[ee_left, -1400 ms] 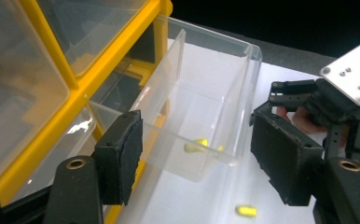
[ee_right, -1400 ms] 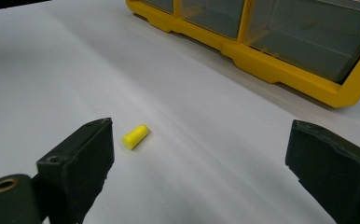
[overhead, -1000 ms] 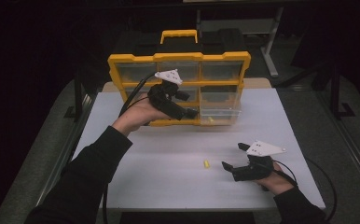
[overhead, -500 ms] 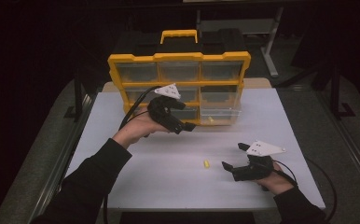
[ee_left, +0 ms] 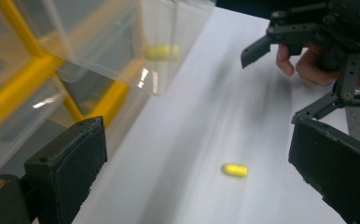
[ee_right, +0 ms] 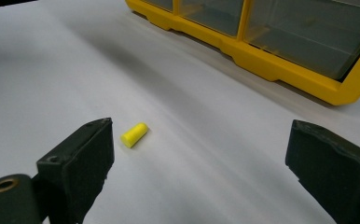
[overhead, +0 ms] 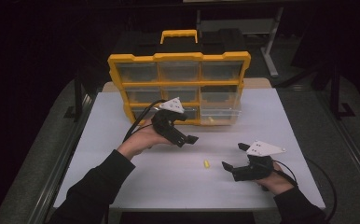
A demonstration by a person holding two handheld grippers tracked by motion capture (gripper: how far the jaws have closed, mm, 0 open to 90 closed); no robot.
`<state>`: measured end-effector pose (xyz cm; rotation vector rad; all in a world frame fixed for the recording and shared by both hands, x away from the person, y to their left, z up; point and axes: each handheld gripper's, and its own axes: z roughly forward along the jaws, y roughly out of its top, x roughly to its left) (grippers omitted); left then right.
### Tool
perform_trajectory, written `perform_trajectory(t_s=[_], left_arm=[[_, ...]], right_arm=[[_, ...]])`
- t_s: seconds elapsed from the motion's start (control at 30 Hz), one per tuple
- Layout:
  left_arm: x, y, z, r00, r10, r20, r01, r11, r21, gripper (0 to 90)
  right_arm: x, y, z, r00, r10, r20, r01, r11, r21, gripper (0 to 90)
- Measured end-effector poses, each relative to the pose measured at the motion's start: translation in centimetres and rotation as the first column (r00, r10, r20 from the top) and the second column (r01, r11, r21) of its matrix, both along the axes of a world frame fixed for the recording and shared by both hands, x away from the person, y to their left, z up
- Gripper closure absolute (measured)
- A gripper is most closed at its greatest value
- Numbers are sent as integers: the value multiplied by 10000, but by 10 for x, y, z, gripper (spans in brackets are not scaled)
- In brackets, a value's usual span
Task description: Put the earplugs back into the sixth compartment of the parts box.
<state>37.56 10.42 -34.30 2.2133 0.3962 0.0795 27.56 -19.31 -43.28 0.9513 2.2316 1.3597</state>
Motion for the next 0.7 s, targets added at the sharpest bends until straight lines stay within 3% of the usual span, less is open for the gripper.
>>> perform_trajectory(t_s=[0.33,0.7], left_arm=[[-10,-13,-34,9994,-256,-234,258,9996,103,40],[-21,-24,-59,9982,-549,-240,554,9983,191,47]], right_arm=[[0,0,0,10000,-16,-6,16,10000,-27,73],[0,0,0,10000,-14,-1,14,10000,-26,73]])
